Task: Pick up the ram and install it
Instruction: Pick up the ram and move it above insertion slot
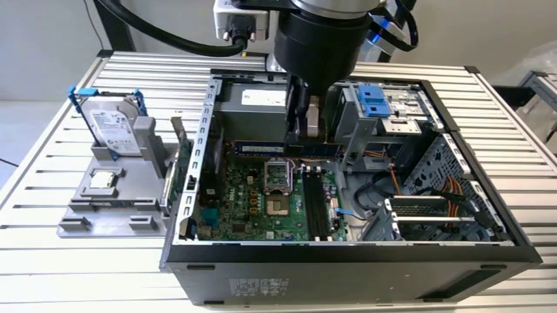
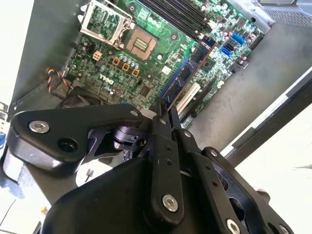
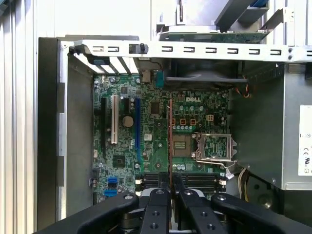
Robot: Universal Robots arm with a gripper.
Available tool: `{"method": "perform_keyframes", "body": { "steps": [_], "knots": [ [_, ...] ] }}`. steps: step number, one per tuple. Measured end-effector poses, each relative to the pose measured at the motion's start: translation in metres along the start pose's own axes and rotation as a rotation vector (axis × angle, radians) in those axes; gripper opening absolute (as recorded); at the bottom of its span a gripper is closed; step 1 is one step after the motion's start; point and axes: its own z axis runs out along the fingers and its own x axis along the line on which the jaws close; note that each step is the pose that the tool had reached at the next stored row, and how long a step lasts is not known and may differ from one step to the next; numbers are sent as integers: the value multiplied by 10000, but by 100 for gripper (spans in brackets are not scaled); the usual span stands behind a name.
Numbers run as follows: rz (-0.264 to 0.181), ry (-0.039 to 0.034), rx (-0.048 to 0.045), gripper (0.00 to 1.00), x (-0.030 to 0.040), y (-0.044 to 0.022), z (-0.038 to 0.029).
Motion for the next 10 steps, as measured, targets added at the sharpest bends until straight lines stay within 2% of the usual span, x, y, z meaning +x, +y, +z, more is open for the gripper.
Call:
{"method": "perform_keyframes", "body": {
  "steps": [3, 10],
  "knots": [
    [0, 0, 1, 0, -1, -27, -1],
    [0, 0, 0, 0, -1, -139, -7]
  ]
}}
